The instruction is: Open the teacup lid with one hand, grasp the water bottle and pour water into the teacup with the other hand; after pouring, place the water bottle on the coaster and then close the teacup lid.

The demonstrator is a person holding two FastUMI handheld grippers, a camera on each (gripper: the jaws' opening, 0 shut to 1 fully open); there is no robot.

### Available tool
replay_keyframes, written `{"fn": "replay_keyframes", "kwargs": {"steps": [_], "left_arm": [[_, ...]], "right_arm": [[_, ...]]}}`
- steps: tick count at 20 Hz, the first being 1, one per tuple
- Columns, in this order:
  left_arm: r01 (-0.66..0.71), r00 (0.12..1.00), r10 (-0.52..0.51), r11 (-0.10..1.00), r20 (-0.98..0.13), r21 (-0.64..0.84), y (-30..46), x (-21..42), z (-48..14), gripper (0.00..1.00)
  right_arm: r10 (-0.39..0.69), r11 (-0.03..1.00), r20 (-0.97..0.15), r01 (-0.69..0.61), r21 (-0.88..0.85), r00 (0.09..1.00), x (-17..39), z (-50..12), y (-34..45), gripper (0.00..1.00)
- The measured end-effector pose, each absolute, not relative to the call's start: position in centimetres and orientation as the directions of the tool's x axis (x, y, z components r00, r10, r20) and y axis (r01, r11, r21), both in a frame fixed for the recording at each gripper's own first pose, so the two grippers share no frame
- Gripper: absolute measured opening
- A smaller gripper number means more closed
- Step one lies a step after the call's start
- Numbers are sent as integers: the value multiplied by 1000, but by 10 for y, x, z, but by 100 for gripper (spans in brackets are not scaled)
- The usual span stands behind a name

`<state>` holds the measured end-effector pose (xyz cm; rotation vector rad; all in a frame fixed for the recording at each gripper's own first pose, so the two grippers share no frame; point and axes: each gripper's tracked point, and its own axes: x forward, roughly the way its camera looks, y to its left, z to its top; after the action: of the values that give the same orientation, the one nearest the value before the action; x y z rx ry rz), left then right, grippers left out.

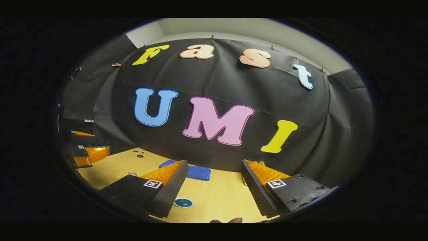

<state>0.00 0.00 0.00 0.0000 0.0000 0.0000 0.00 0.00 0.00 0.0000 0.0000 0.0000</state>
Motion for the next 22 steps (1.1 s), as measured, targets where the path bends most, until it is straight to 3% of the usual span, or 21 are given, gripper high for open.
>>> {"fn": "replay_keyframes", "kwargs": {"steps": [13, 22], "left_arm": [[23, 1000, -23, 1000, -18, 9, -14, -6, -7, 94], [52, 997, -52, 999, -60, 8, -24, -7, -39, 95]], "right_arm": [[6, 1000, -1, -6, 8, 1000, -10, -6, -5, 98], [84, 996, -26, -83, 34, 996, -4, -34, 23, 98]]}}
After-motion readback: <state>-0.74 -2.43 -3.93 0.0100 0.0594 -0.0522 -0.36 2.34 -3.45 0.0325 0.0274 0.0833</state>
